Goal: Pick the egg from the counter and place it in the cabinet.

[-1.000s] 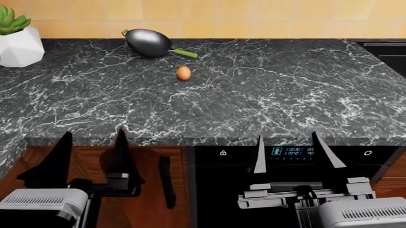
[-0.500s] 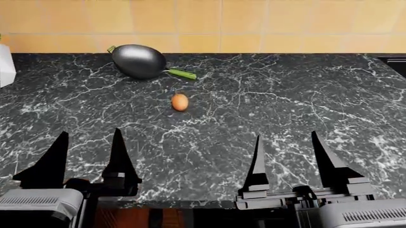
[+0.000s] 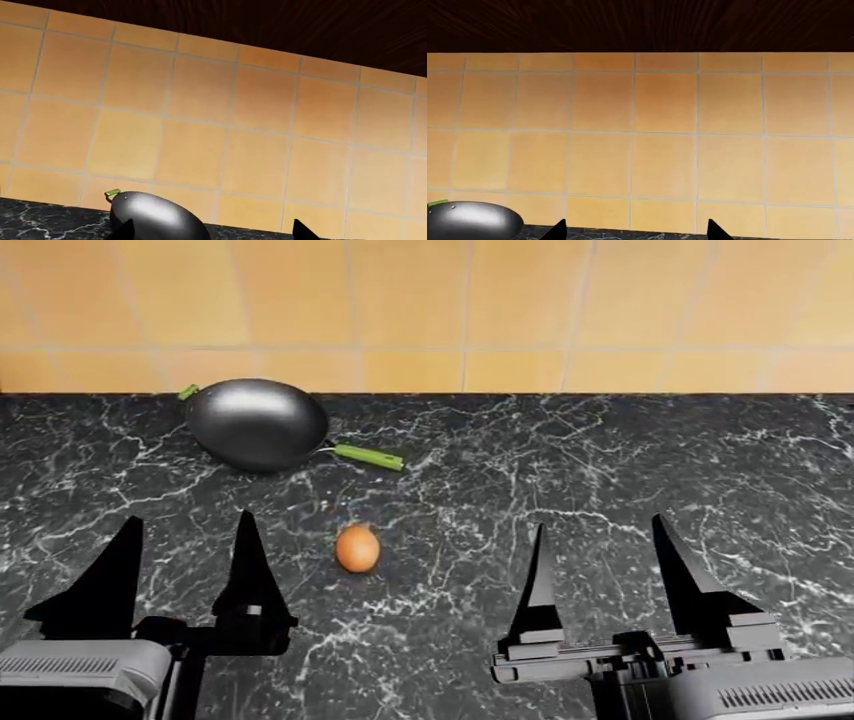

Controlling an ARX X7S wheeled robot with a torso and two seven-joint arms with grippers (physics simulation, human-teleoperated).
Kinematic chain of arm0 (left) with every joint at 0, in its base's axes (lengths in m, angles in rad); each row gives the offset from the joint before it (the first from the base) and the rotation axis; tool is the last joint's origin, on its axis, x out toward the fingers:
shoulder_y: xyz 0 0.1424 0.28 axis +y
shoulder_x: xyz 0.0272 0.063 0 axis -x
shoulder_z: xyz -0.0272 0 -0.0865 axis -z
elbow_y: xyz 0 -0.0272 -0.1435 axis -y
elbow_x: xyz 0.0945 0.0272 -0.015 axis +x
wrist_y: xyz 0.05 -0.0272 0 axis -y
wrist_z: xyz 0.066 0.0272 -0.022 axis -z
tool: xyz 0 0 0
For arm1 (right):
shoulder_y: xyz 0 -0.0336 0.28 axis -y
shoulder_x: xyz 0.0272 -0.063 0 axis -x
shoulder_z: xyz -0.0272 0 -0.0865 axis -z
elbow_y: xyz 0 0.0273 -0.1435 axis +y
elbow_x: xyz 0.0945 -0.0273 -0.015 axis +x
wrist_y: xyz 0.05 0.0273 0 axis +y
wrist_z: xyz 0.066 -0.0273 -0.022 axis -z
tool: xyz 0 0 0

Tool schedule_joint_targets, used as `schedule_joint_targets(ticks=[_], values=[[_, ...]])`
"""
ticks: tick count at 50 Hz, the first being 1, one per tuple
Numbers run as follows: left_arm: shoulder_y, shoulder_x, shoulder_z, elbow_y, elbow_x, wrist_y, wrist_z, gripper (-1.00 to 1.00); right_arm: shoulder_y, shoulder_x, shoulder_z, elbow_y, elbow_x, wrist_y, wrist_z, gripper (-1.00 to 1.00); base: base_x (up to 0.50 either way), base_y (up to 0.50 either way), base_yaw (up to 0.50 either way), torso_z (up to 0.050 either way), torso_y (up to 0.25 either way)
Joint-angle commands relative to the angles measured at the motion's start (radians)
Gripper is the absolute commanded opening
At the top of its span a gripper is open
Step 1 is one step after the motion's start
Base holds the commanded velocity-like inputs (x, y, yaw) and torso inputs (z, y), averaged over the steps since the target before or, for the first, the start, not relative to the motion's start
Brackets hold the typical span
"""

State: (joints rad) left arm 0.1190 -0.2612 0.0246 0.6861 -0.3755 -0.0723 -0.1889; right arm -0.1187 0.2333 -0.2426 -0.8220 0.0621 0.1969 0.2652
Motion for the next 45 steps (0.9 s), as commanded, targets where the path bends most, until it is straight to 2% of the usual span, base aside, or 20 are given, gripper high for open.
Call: schedule_joint_targets(ticks=[1, 9, 15, 20, 23, 28, 32, 38, 45], values=[[0.000, -0.007, 0.006, 0.000, 0.002, 0.001, -0.006, 1.00, -0.003, 0.009, -0.004, 0.005, 0.005, -0.012, 0.012, 1.00, 0.00, 0.00, 0.00, 0.000, 0.000], [-0.018, -0.058, 0.022, 0.032, -0.046, -0.104, -0.006, 1.00, 0.000, 0.018, -0.013, 0.013, 0.003, -0.011, 0.021, 1.00, 0.00, 0.00, 0.00, 0.000, 0.001], [-0.157, -0.216, 0.074, 0.104, -0.146, -0.354, 0.056, 1.00, 0.003, 0.023, -0.004, 0.014, 0.021, 0.005, 0.029, 1.00, 0.00, 0.00, 0.00, 0.000, 0.000], [-0.368, -0.328, 0.092, 0.117, -0.392, -0.681, 0.071, 1.00, 0.003, 0.028, 0.003, 0.013, 0.041, 0.017, 0.034, 1.00, 0.00, 0.00, 0.00, 0.000, 0.000], [-0.479, -0.365, 0.092, 0.104, -0.530, -0.844, 0.047, 1.00, 0.012, 0.027, 0.009, 0.018, 0.058, 0.025, 0.036, 1.00, 0.00, 0.00, 0.00, 0.000, 0.000], [-0.634, -0.390, 0.043, 0.050, -0.842, -1.075, -0.077, 1.00, 0.025, 0.028, 0.010, 0.026, 0.078, 0.038, 0.036, 1.00, 0.00, 0.00, 0.00, 0.000, 0.000], [-0.713, -0.415, 0.022, -0.013, -1.065, -1.170, -0.185, 1.00, 0.028, 0.033, 0.011, 0.025, 0.089, 0.042, 0.036, 1.00, 0.00, 0.00, 0.00, 0.000, 0.000], [-0.795, -0.459, 0.049, -0.116, -1.348, -1.205, -0.371, 1.00, 0.035, 0.041, 0.014, 0.017, 0.102, 0.058, 0.040, 1.00, 0.00, 0.00, 0.00, 0.000, 0.000], [-0.841, -0.493, 0.100, -0.151, -1.475, -1.195, -0.497, 1.00, 0.033, 0.047, 0.010, 0.005, 0.118, 0.068, 0.042, 1.00, 0.00, 0.00, 0.00, 0.000, 0.000]])
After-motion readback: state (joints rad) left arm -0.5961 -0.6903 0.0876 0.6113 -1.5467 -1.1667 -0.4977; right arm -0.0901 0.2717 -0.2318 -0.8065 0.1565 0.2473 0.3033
